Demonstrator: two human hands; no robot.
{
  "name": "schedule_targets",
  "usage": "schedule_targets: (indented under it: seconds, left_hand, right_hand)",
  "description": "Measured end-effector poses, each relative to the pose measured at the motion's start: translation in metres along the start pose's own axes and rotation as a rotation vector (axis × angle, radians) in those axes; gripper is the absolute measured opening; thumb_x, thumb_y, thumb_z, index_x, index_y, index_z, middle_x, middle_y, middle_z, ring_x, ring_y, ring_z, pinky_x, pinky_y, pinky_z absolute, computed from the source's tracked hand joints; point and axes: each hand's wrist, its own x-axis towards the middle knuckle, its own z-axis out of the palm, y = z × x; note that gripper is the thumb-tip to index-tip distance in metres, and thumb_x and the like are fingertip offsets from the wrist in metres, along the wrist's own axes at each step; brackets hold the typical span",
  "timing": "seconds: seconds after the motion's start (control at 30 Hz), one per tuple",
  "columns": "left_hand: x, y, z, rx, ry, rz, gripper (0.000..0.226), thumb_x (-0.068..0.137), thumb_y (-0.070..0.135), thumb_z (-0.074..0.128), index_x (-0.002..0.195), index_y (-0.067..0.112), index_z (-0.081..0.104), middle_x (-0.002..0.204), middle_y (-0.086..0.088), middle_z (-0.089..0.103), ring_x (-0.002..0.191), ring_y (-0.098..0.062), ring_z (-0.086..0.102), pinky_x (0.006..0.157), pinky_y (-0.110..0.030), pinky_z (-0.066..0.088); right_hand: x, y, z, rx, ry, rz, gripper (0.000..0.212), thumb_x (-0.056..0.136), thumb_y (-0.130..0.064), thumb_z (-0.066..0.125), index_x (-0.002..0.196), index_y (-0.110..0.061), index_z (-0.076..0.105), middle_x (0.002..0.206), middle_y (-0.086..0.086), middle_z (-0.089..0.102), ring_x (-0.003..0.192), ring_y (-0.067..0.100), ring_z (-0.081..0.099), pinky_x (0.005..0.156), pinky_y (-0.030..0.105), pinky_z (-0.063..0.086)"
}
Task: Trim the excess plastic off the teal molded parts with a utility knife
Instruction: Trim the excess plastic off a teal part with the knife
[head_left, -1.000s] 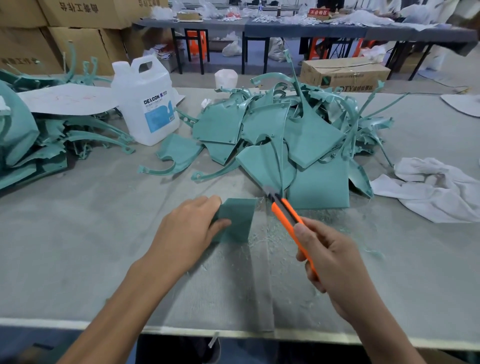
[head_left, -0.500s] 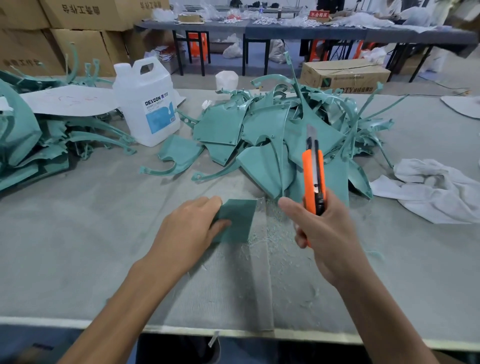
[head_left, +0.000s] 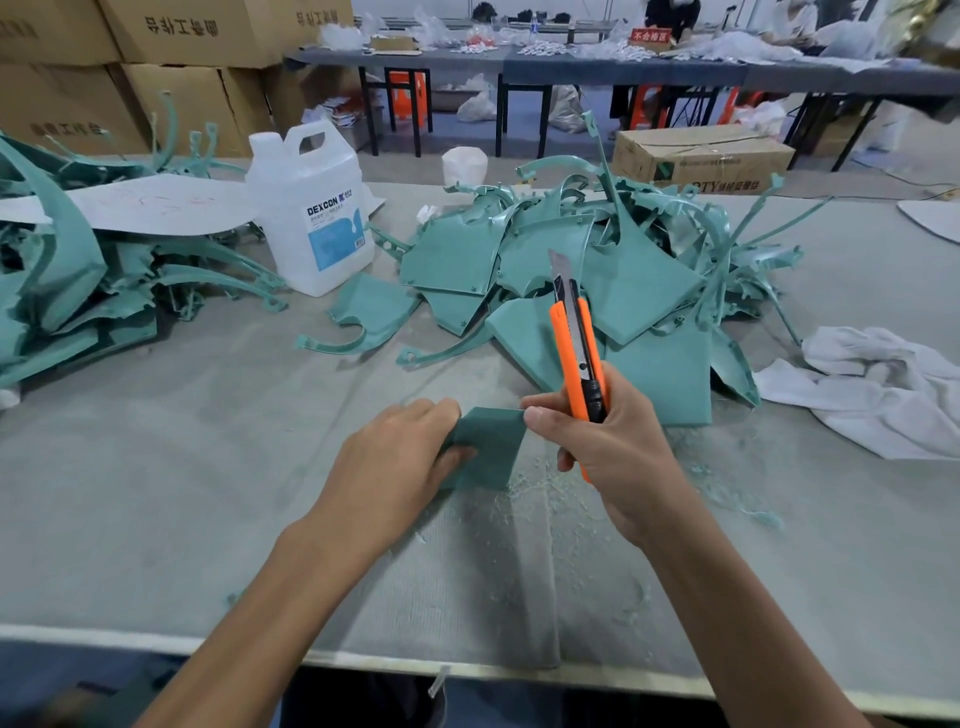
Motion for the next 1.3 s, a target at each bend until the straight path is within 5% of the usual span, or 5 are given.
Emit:
schedule_targets:
  seconds: [0.37, 0.83, 1.0, 1.1, 1.3]
  left_hand:
    - [0.018, -0.013, -0.009, -0.155, -0.088, -0.014, 0.041, 0.091, 0.065, 0.041, 0.080, 0.026, 0.037, 0.078, 0.010, 0.051, 0.072, -0.013, 0.049, 0.062, -0.035, 0.038]
    - [-0.061, -0.047, 0.005, 0.112, -0.120, -0.183, 0.062, 0.081, 0.071, 0.044, 0.130, 0.035, 0.053, 0.143, 0.006, 0.046, 0.136, -0.024, 0.034, 0.109, -0.039, 0.022]
    - [-0.096, -0.052, 0.010, -0.069, 0.433, -0.315, 0.022, 0.093, 0.045, 0.062, 0.083, 0.025, 0.062, 0.088, 0.007, 0.064, 0.085, -0.024, 0.058, 0.082, -0.043, 0.042]
    - [-0.101, -0.058, 0.012, -0.102, 0.317, -0.563, 0.040, 0.090, 0.051, 0.060, 0.062, 0.026, 0.048, 0.058, 0.009, 0.055, 0.064, -0.028, 0.051, 0.064, -0.042, 0.042]
    - [-0.080, -0.061, 0.026, -0.257, 0.072, -0.672, 0.048, 0.080, 0.066, 0.066, 0.094, 0.020, 0.065, 0.098, 0.005, 0.063, 0.101, -0.030, 0.055, 0.093, -0.043, 0.043]
  right_hand:
    - [-0.025, 0.030, -0.014, -0.034, 0.188, 0.015, 0.022, 0.093, -0.024, 0.070, 0.096, -0.008, 0.056, 0.072, 0.006, 0.070, 0.064, 0.015, 0.064, 0.053, 0.031, 0.051]
    - [-0.069, 0.085, -0.040, -0.038, 0.178, 0.202, 0.022, 0.086, -0.028, 0.077, 0.090, -0.018, 0.059, 0.082, 0.018, 0.066, 0.061, 0.023, 0.068, 0.045, 0.029, 0.051]
    - [-0.067, 0.084, -0.036, -0.065, 0.190, 0.182, 0.025, 0.088, -0.021, 0.076, 0.092, -0.009, 0.055, 0.073, 0.018, 0.063, 0.054, 0.021, 0.064, 0.042, 0.027, 0.047]
    - [-0.063, 0.083, -0.028, -0.067, 0.154, 0.173, 0.025, 0.088, -0.018, 0.076, 0.092, -0.007, 0.054, 0.067, 0.012, 0.063, 0.053, 0.022, 0.065, 0.042, 0.027, 0.048]
    - [-0.056, 0.080, -0.016, -0.049, 0.100, 0.159, 0.017, 0.090, -0.019, 0.074, 0.095, -0.012, 0.059, 0.075, 0.011, 0.067, 0.065, 0.026, 0.068, 0.050, 0.029, 0.053]
